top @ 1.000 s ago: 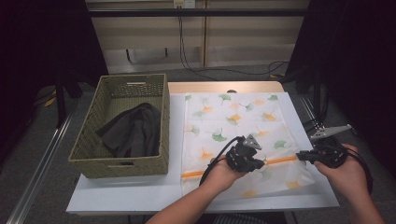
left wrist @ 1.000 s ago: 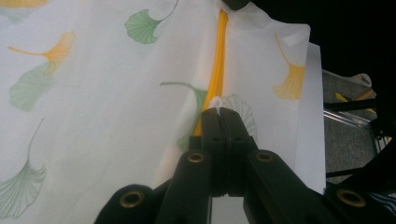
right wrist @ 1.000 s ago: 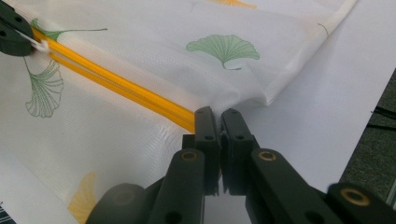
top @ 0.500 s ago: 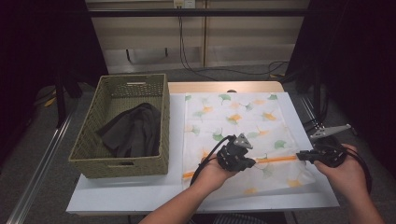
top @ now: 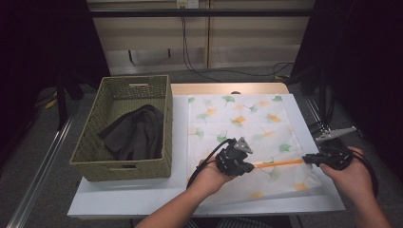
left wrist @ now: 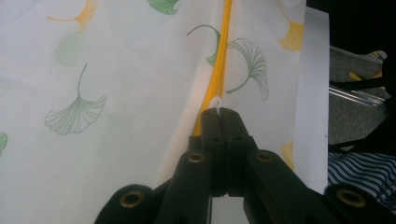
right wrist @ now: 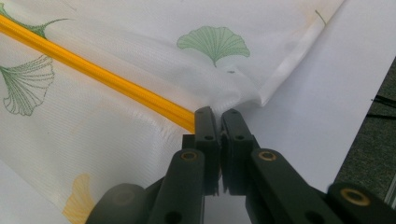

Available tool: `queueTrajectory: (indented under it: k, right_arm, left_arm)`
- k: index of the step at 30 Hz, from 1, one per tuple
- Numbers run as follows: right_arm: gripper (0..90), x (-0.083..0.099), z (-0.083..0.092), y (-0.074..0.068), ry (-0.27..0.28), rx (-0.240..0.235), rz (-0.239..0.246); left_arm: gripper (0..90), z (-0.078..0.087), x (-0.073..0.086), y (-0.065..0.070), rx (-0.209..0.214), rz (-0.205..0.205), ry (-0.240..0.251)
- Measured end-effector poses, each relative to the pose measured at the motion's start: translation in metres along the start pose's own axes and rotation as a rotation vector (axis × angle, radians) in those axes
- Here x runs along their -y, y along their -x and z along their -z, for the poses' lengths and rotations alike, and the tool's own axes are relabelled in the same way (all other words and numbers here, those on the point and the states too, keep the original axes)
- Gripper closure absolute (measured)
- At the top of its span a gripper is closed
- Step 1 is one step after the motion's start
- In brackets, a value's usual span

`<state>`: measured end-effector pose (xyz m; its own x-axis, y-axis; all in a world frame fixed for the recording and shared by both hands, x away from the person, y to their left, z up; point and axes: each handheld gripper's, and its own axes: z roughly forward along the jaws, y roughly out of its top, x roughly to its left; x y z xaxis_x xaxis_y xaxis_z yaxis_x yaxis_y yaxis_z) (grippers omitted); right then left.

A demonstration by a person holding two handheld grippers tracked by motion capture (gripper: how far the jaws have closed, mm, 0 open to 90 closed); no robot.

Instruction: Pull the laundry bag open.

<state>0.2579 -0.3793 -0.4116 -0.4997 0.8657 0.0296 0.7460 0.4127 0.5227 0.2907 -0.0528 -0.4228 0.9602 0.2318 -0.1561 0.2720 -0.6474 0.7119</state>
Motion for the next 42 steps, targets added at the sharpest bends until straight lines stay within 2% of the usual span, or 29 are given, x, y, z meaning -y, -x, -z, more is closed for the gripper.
queueTrajectory:
  k: [2, 4, 5, 6, 7, 8, 9, 10, 11, 13, 14, 15, 16, 17, 18, 19, 20, 23, 24, 27, 29, 30, 31, 34, 35, 36, 37, 38, 42]
  right_arm:
    - [87.2, 0.0, -0.001, 0.0, 0.001, -0.006, 0.0]
    - [87.2, 0.0, -0.001, -0.001, -0.001, -0.003, -0.002]
    - [87.2, 0.0, -0.001, 0.0, -0.003, -0.001, -0.002]
    - [87.2, 0.001, -0.001, 0.0, -0.005, -0.001, -0.007]
    - [87.2, 0.002, -0.002, 0.002, -0.006, -0.008, -0.005]
    - [87.2, 0.002, -0.002, 0.002, -0.007, -0.009, -0.005]
    - [87.2, 0.002, -0.002, 0.002, -0.007, -0.009, -0.005]
    - [87.2, 0.002, -0.003, 0.002, -0.013, -0.009, -0.007]
    - [87.2, 0.003, -0.003, 0.003, -0.011, -0.014, -0.009]
    - [87.2, 0.002, -0.003, 0.003, -0.009, -0.021, -0.009]
    - [87.2, 0.002, -0.003, 0.001, -0.01, -0.017, -0.013]
    - [87.2, 0.002, -0.003, 0.001, -0.01, -0.017, -0.013]
    - [87.2, 0.002, -0.003, 0.002, -0.007, -0.012, -0.003]
    - [87.2, 0.002, -0.002, 0.002, -0.008, -0.014, -0.008]
    - [87.2, 0.002, -0.002, 0.003, -0.003, -0.023, -0.006]
    - [87.2, 0.003, -0.002, 0.003, -0.003, -0.019, -0.007]
    - [87.2, 0.003, -0.002, 0.003, -0.011, -0.007, -0.005]
    - [87.2, 0.004, -0.003, 0.005, -0.01, -0.018, -0.014]
    - [87.2, 0.004, -0.003, 0.005, -0.011, -0.017, -0.014]
    - [87.2, 0.005, -0.002, 0.006, -0.02, -0.006, -0.015]
    - [87.2, 0.006, -0.002, 0.006, -0.016, -0.001, -0.014]
    - [87.2, 0.006, -0.002, 0.006, -0.015, -0.007, -0.024]
    - [87.2, 0.007, -0.002, 0.007, -0.02, -0.01, -0.019]
    - [87.2, 0.007, -0.003, 0.007, -0.021, 0.0, -0.015]
    - [87.2, 0.007, -0.003, 0.007, -0.021, 0.0, -0.014]
    - [87.2, 0.007, -0.003, 0.007, -0.027, -0.005, -0.021]
    - [87.2, 0.007, -0.004, 0.007, -0.025, -0.006, -0.013]
    - [87.2, 0.007, -0.005, 0.007, -0.025, -0.013, -0.017]
    - [87.2, 0.006, -0.006, 0.007, -0.034, -0.02, -0.012]
  left_arm:
    - [90.0, 0.004, 0.002, -0.001, -0.007, -0.008, -0.023]
    - [90.0, 0.004, 0.005, -0.002, -0.011, 0.0, -0.007]
    - [90.0, 0.007, 0.005, -0.003, -0.015, -0.008, -0.038]
    - [90.0, 0.009, 0.005, -0.004, -0.018, -0.017, -0.048]
    - [90.0, 0.009, 0.007, -0.004, -0.014, -0.009, -0.024]
    - [90.0, 0.011, 0.008, -0.004, -0.019, -0.012, -0.041]
    - [90.0, 0.012, 0.009, -0.004, -0.02, -0.003, -0.037]
    - [90.0, 0.014, 0.01, -0.005, -0.021, -0.016, -0.049]
    - [90.0, 0.015, 0.012, -0.005, -0.017, -0.008, -0.033]
    - [90.0, 0.017, 0.013, -0.006, -0.016, -0.007, -0.037]
    - [90.0, 0.019, 0.013, -0.006, -0.021, -0.005, -0.056]
    - [90.0, 0.02, 0.014, -0.007, -0.024, -0.02, -0.057]
    - [90.0, 0.02, 0.015, -0.006, -0.018, -0.007, -0.037]
    - [90.0, 0.021, 0.016, -0.006, -0.025, -0.011, -0.035]
    - [90.0, 0.022, 0.016, -0.006, -0.013, -0.001, -0.031]
    - [90.0, 0.023, 0.017, -0.006, -0.029, -0.017, -0.04]
    - [90.0, 0.026, 0.016, -0.007, -0.028, -0.021, -0.071]
    - [90.0, 0.027, 0.017, -0.006, -0.01, -0.012, -0.047]
    - [90.0, 0.026, 0.018, -0.005, -0.024, -0.013, -0.037]
    - [90.0, 0.03, 0.019, -0.006, -0.024, -0.022, -0.066]
    - [90.0, 0.031, 0.022, -0.007, -0.027, -0.021, -0.05]
    - [90.0, 0.034, 0.023, -0.007, -0.029, -0.012, -0.069]
    - [90.0, 0.034, 0.025, -0.007, -0.03, -0.011, -0.046]
    - [90.0, 0.04, 0.028, -0.009, -0.026, -0.007, -0.059]
    - [90.0, 0.042, 0.029, -0.01, -0.026, -0.017, -0.069]
    - [90.0, 0.044, 0.03, -0.009, -0.027, -0.002, -0.06]
    - [90.0, 0.046, 0.03, -0.01, -0.029, -0.016, -0.071]
    - [90.0, 0.047, 0.031, -0.009, -0.032, -0.007, -0.059]
    - [90.0, 0.051, 0.034, -0.01, -0.036, -0.019, -0.075]
